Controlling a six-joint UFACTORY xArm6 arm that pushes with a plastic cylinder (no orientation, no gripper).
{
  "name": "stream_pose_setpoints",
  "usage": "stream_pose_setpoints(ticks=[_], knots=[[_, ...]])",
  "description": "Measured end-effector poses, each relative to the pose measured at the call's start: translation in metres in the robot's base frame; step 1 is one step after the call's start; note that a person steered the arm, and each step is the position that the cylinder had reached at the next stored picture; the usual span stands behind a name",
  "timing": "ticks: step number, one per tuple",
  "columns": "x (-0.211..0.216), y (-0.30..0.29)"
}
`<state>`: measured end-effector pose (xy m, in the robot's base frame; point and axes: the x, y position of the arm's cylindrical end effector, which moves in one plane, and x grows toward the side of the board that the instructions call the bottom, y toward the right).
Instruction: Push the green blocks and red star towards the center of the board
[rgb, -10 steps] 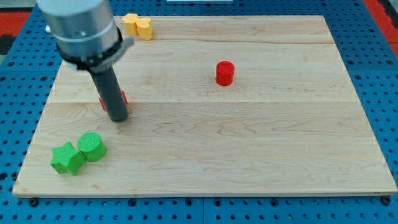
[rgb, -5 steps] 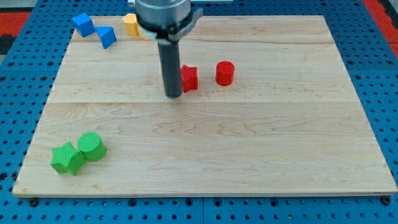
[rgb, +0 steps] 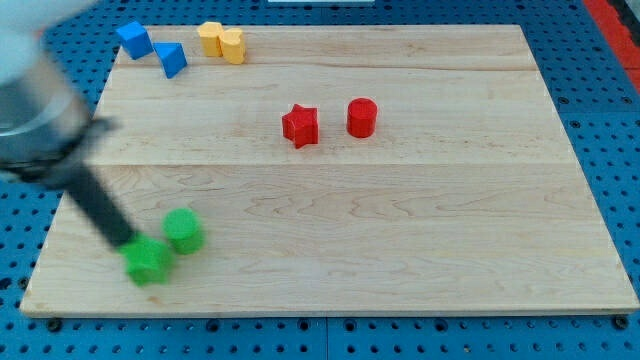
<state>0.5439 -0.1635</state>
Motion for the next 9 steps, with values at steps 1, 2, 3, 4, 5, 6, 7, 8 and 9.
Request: stream_pose_setpoints(ticks=[1, 2, 3, 4, 5, 6, 7, 8, 9], knots=[[0.004, -0.003], [0.037, -0.049], [0.074, 0.03], [0.039, 0.076], [-0.018, 0.072], [-0.045, 0.078], [-0.077, 0.083], [-0.047, 0.082], [-0.037, 0.008]])
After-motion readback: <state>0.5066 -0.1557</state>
